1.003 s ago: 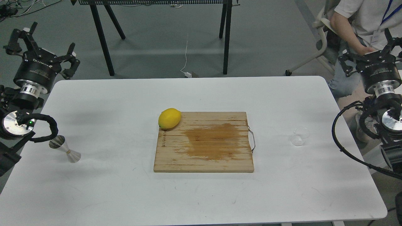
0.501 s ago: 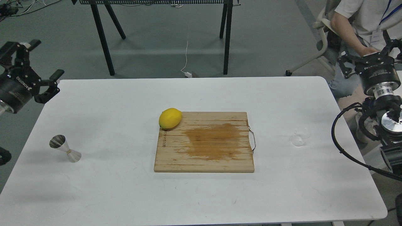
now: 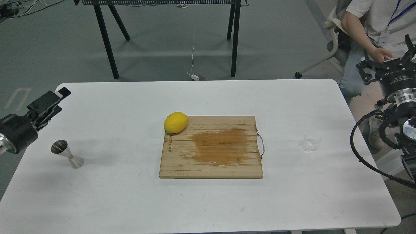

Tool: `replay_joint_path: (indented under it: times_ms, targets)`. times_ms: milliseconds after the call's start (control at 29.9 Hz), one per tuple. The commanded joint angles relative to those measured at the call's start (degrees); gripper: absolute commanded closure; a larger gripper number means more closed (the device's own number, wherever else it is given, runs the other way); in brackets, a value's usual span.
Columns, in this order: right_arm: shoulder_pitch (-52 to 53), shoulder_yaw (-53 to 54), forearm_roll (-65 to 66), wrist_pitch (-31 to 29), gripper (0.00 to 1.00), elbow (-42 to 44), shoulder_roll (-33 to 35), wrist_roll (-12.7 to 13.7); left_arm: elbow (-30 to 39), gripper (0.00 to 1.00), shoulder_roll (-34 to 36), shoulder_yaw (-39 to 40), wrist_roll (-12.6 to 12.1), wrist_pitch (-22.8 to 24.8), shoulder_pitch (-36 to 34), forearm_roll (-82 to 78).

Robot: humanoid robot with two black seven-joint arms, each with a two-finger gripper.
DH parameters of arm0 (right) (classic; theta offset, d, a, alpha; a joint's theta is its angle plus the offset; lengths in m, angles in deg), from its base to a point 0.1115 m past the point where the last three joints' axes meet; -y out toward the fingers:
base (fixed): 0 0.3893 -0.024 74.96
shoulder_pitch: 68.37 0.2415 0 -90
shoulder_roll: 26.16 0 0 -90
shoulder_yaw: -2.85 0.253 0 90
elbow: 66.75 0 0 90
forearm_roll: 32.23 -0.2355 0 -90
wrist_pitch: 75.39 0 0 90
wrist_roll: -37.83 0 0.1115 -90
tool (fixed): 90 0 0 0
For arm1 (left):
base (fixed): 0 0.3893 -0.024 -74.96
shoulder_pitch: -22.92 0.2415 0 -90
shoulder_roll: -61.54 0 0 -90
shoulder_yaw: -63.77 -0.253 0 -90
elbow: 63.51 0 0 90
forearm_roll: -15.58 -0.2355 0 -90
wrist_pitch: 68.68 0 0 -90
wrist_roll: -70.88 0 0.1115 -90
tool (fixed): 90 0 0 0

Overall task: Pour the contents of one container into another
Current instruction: 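Lower the left gripper toward the metal jigger near the table edge, then close the left gripper around the metal jigger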

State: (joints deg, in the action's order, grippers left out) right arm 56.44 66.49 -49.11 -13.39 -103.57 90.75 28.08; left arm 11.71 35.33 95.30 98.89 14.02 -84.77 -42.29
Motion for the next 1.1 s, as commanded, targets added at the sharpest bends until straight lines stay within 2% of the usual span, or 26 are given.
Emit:
replay_joint_path:
  times_ms: [0,267,535,835,1069]
  targets:
    - [0.0,0.1,0.0,0.0,0.0,0.2,0.1,0.0,-0.2,0.0,1.7,0.0,0.0,-7.3,3.3,-11.5]
    - [0.0,0.5,0.0,0.0,0.0,0.0,0.1,0.0,-2.4,0.0,2.8,0.0,0.0,-12.8,10.9,-13.6]
    - [-0.1,0.7,0.0,0.0,0.0,-0.3,0.1,-0.1,-12.4,0.0,-1.1,-2.3,0.0,-20.7,14.2,-23.1]
    - [-0.7,0.8,0.0,0.0,0.0,-0.4,0.1,-0.1,-20.4,0.0,-7.1,-3.1,0.0,-20.7,14.3,-27.7]
    - [-1.1,0.5,0.0,0.0,0.0,-0.5,0.1,0.0,-28.0,0.01,-15.0,-5.8,0.0,-20.7,13.4,-32.0]
